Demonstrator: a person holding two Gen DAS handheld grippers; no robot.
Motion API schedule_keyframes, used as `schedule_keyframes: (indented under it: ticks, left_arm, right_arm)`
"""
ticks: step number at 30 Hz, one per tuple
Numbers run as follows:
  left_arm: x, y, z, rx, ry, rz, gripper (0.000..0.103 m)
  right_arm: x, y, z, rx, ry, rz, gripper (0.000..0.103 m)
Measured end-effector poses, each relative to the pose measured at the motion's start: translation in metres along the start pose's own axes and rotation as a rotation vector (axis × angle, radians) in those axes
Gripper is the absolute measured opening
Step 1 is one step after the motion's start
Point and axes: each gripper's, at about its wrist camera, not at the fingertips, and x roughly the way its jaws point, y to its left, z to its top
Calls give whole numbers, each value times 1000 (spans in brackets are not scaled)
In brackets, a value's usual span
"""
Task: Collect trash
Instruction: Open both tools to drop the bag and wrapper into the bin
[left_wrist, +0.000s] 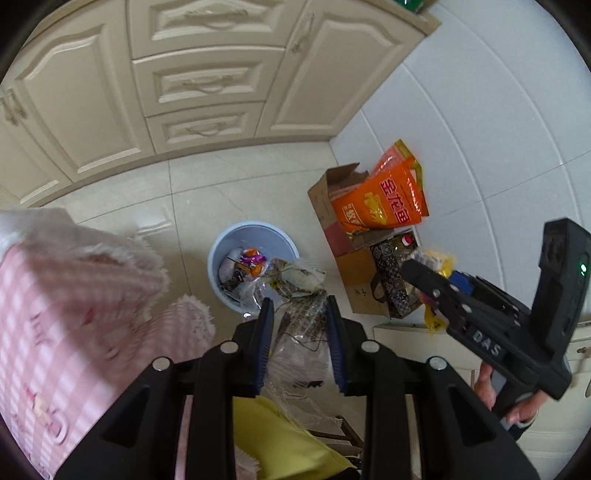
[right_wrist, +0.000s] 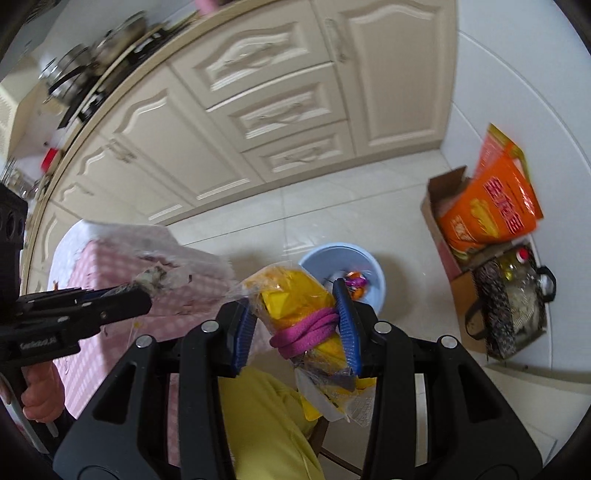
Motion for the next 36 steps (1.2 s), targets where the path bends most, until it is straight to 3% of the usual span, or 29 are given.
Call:
schedule_keyframes:
  ticks: [4,5,7,8,13,20,22,24,36]
  left_arm:
    - [21,-8,16,-18,24,0,31]
    - [25,-9,19,-29,22,11,43]
    - [26,-6,23,-44,-1,38,57]
    - [28,-6,24,-40,-11,43,59]
    - [35,-4,27,-31,23,57,59]
    - [20,13,17,-44,7,78,59]
    - [13,18,15,-53,-5,84,59]
    - [8,22,13,-55,-16,92,59]
    - [-5,33,0,-56,-37,86,60]
  right_arm:
    - [6,-18,1,28,12,-10,40]
    - [8,-22,1,35,15,-9,40]
    - [11,-28,2,45,21,-11,40]
    - [13,-29,2,49,23,-11,40]
    - [26,-31,7,52,47,-6,40]
    - [45,-1,17,-1,78,35,40]
    - [45,9,19,-20,75,53,43]
    - [44,17,22,-21,77,78,66]
    - [36,27,16,-25,77,58,67]
